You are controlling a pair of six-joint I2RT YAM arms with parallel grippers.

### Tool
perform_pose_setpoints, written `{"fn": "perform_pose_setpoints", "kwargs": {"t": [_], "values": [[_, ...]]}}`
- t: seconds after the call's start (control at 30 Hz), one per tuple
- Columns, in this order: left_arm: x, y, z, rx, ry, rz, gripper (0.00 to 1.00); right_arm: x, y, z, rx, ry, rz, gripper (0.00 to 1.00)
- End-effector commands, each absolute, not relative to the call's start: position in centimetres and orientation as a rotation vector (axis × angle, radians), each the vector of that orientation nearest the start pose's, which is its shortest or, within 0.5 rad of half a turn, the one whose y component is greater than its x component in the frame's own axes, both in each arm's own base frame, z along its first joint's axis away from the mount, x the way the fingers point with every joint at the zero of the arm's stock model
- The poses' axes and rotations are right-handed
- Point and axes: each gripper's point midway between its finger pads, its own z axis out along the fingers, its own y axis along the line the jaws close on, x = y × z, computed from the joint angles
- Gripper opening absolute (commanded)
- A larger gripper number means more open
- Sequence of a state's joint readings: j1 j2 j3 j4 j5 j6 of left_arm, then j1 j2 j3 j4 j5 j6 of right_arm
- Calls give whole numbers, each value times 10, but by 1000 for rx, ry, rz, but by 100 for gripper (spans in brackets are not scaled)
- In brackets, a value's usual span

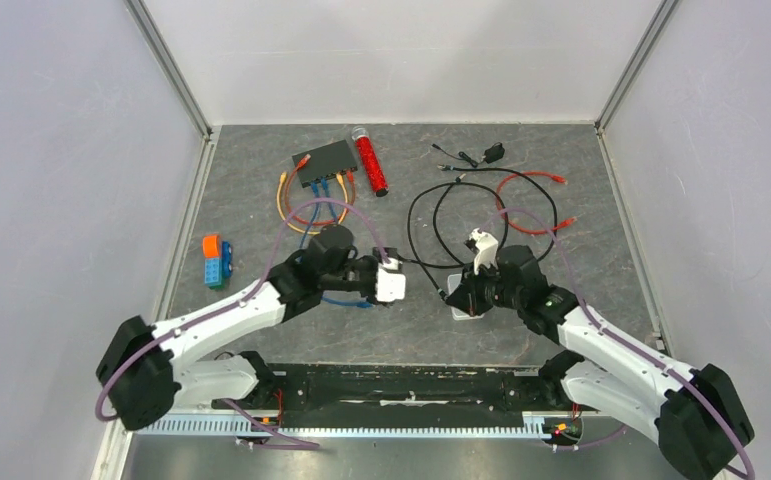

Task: Insert the plug into the switch port
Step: Pick up the connector from the center of the board.

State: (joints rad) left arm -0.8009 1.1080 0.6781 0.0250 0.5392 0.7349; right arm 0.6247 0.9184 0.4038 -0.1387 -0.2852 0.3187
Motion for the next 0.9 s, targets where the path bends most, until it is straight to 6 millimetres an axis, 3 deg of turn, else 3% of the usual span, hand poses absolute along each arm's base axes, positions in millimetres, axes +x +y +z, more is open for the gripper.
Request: {"fn": "perform_pose_setpoints", "kwargs": {"t": [0.0, 0.23, 0.47, 0.57, 0.87], "values": [[194, -332, 183, 1806, 875, -472, 65, 176, 227, 116, -654, 2160, 1044, 0], [200, -362, 150, 1973, 761, -312, 63, 181, 228, 128, -609, 2163, 1174, 0], [200, -373, 134, 2019, 696, -279, 59, 185, 223, 128, -551, 2179, 1233, 0], [205, -384, 139, 1974, 663, -218, 53, 183, 224, 128, -517, 2178, 1299, 0], [204, -392, 139, 1938, 635, -189, 50, 183, 226, 132, -471, 2150, 1375, 0]]}}
